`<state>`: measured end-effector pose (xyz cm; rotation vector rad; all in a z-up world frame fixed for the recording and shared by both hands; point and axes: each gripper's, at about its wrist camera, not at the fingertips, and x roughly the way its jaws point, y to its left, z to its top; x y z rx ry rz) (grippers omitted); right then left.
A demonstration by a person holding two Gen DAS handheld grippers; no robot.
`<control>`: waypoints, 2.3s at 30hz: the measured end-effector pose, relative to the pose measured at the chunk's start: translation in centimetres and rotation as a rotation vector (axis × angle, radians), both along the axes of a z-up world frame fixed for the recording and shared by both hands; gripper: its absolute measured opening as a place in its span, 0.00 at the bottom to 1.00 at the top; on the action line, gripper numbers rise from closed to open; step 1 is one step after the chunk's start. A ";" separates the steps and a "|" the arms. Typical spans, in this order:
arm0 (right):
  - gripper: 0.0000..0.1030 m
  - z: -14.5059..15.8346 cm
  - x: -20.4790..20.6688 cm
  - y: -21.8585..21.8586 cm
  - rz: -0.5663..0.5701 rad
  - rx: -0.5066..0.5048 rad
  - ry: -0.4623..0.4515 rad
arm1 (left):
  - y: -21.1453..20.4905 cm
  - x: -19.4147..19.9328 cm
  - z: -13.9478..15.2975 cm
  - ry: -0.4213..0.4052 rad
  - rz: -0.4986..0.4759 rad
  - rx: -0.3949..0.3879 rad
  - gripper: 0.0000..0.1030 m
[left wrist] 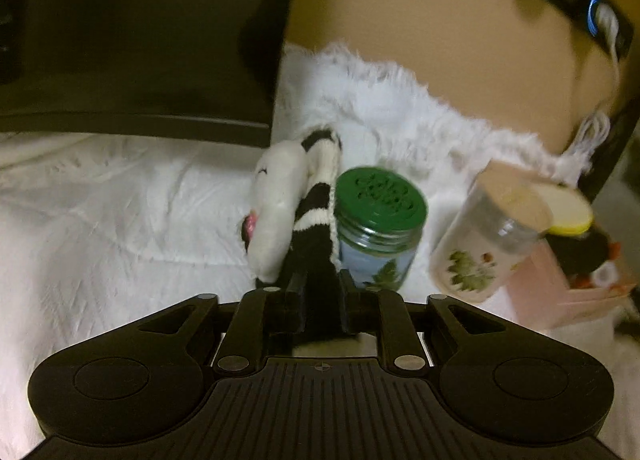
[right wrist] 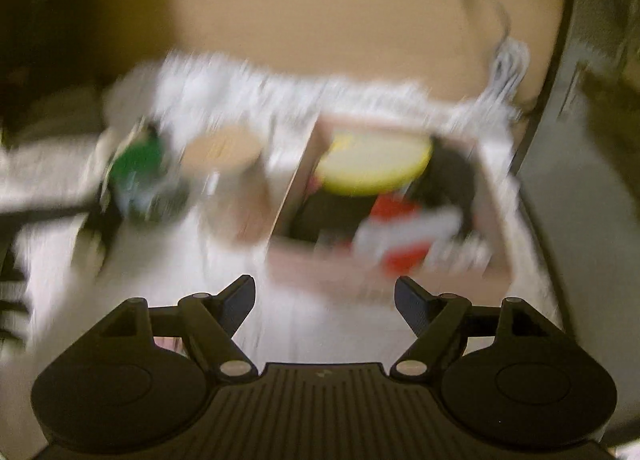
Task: Organize soft objects
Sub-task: 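Grasp the black-and-white plush toy with the left tool, then grasp the pink rose hair clip with the right tool while the left tool holds the plush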
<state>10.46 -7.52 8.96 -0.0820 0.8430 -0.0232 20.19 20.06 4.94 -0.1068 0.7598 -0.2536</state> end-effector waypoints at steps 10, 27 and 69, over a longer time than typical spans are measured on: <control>0.75 -5.1 -3.4 4.1 0.087 -0.116 0.101 | 1.1 2.1 -2.0 0.015 -0.043 0.026 0.25; 0.86 -8.1 -2.7 3.8 0.088 -0.001 0.155 | 1.3 -1.7 -2.0 0.010 -0.125 0.080 0.34; 1.00 -9.0 -3.7 2.8 0.063 0.030 0.094 | -1.0 -1.0 -1.8 -0.123 0.005 0.150 0.53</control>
